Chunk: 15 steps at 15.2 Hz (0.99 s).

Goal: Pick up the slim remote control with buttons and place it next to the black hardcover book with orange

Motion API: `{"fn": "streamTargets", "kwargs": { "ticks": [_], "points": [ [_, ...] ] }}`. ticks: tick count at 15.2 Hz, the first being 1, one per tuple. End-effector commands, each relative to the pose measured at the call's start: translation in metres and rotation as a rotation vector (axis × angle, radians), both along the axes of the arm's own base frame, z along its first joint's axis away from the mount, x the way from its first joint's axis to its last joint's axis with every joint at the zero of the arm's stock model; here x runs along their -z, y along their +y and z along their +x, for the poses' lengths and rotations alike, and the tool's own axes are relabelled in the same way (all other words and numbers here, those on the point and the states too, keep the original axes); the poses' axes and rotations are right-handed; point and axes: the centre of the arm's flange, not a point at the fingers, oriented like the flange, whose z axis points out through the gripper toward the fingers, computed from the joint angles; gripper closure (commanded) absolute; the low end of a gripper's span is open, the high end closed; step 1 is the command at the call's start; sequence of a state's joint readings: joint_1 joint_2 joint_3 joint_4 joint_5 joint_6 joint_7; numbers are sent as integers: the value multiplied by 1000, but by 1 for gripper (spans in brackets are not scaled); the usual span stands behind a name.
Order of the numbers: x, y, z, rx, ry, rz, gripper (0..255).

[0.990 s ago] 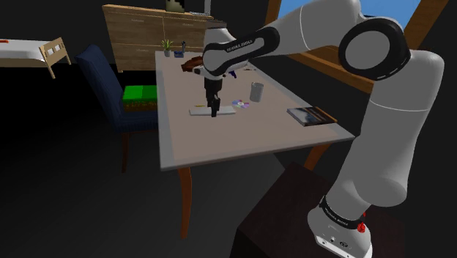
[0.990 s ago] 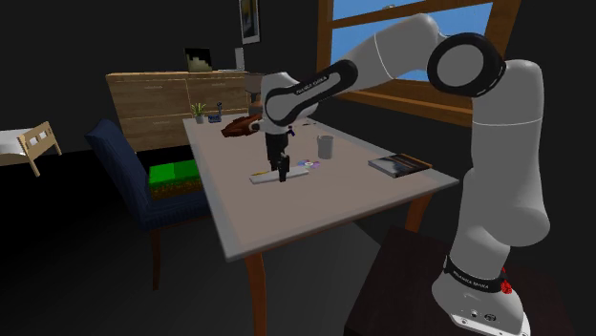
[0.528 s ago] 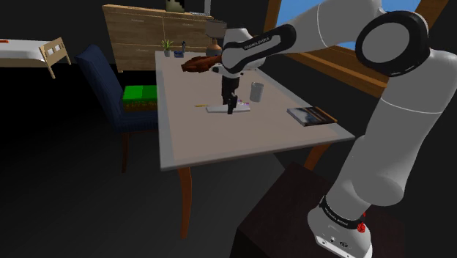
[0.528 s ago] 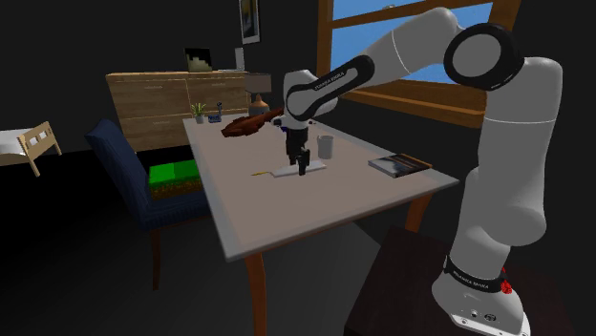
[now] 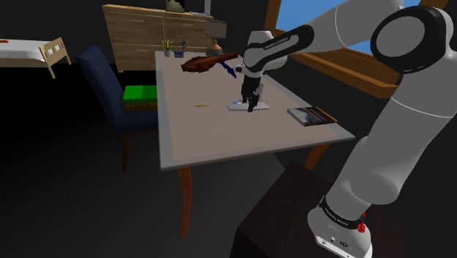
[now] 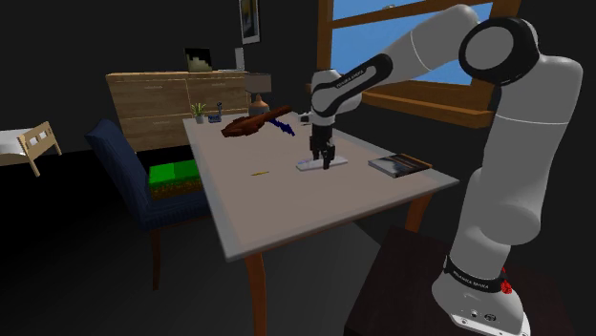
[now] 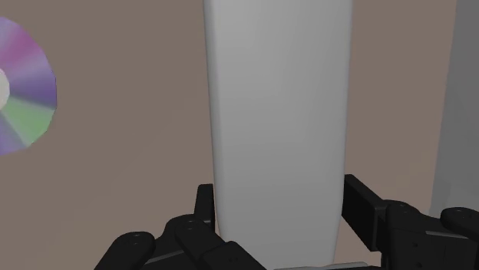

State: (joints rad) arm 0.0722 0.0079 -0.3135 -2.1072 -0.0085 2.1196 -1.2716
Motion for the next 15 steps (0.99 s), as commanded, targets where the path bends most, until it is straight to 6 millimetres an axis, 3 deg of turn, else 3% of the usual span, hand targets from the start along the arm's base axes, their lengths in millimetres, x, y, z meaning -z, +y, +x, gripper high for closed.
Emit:
{"fn": "streamTargets", "kwargs": {
  "ticks": [1,14,15],
  "points": [
    [-2,-21,-13,-2,0,0,255],
    [-3,-176,-92,-2,0,0,255],
    [3,-176,-92,-2,0,0,255]
  ]
}}
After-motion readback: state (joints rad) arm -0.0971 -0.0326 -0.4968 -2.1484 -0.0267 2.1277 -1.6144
